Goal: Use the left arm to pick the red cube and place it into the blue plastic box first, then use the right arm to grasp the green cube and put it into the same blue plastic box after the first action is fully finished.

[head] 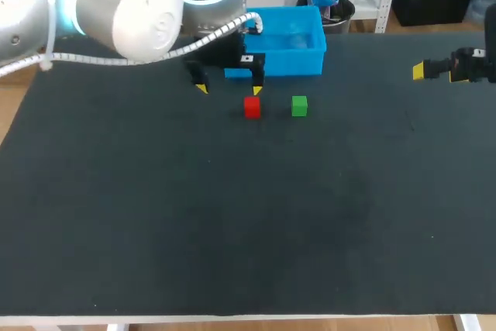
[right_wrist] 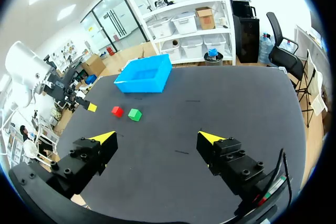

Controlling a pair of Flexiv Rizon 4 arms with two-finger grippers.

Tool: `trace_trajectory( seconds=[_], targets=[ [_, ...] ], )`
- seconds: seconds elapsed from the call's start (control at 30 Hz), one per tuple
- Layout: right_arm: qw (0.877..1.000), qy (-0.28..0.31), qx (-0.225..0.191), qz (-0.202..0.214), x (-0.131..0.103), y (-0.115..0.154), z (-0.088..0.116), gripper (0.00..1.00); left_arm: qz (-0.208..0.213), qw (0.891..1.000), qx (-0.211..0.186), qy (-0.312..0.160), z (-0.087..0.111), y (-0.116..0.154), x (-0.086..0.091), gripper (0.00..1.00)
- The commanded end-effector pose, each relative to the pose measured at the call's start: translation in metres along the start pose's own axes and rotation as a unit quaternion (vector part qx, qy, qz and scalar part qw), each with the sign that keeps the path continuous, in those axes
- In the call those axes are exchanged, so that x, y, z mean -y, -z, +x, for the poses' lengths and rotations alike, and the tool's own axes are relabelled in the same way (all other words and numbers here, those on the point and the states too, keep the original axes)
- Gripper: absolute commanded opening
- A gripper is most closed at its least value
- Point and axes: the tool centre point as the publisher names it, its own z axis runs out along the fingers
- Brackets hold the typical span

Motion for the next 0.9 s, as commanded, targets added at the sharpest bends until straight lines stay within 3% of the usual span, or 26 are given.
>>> trace_trajectory(
  seconds=[0.03,0.4,0.63,0.9],
  targets=[
    [1.0,0.0,0.0,0.0,0.0,0.0,0.0,1.0,-0.012,1.0,-0.001,0.001,-0.001,0.0,0.002,1.0],
    [1.0,0.0,0.0,0.0,0.0,0.0,0.0,1.0,-0.015,1.0,-0.001,0.003,-0.001,0.0,0.002,1.0],
    [1.0,0.0,0.0,0.0,0.0,0.0,0.0,1.0,-0.029,0.999,0.017,0.01,-0.013,-0.001,0.018,1.0],
    [1.0,0.0,0.0,0.0,0.0,0.0,0.0,1.0,-0.007,0.999,0.016,0.032,-0.02,-0.017,0.029,1.0]
  ],
)
